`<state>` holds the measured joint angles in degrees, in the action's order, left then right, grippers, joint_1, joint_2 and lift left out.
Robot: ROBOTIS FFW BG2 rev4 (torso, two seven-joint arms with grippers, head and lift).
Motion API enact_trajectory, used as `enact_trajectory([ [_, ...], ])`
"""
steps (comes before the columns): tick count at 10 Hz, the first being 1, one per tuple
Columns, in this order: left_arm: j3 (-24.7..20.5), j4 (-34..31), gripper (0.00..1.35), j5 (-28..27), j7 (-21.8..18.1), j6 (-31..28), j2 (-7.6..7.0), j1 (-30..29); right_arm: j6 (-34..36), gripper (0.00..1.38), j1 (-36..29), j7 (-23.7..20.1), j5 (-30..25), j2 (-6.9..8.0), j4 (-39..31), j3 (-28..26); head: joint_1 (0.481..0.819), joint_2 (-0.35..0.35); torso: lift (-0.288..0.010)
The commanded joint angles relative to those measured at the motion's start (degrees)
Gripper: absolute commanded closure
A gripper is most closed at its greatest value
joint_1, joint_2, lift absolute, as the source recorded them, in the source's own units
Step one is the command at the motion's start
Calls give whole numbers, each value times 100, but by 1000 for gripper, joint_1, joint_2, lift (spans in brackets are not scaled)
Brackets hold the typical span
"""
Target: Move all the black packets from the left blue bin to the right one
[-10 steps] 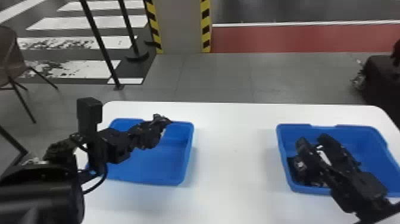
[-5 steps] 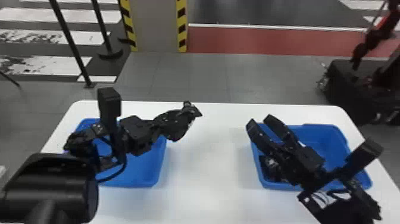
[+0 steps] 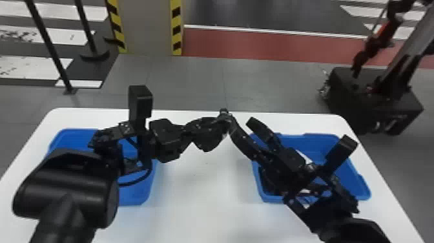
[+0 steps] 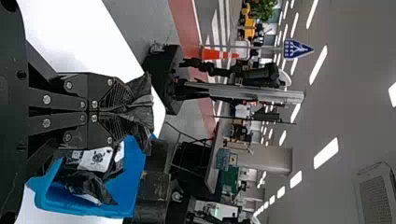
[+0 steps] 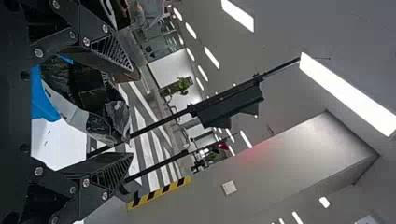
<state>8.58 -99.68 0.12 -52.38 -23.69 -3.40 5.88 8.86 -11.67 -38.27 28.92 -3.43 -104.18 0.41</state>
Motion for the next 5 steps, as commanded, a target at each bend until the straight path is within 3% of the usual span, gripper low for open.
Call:
enact_trajectory([
  [1,74,47,1204,32,0,-35,14,17,0,423,57,4,26,9,19,29,695,-103,-110],
  [4,214,47,1204,120,-9,-49,14,59,56,476,324,4,114,53,399,117,695,-111,-110],
  [5,267,61,1204,164,-9,-63,23,73,70,683,394,4,114,70,483,117,695,-112,-110],
])
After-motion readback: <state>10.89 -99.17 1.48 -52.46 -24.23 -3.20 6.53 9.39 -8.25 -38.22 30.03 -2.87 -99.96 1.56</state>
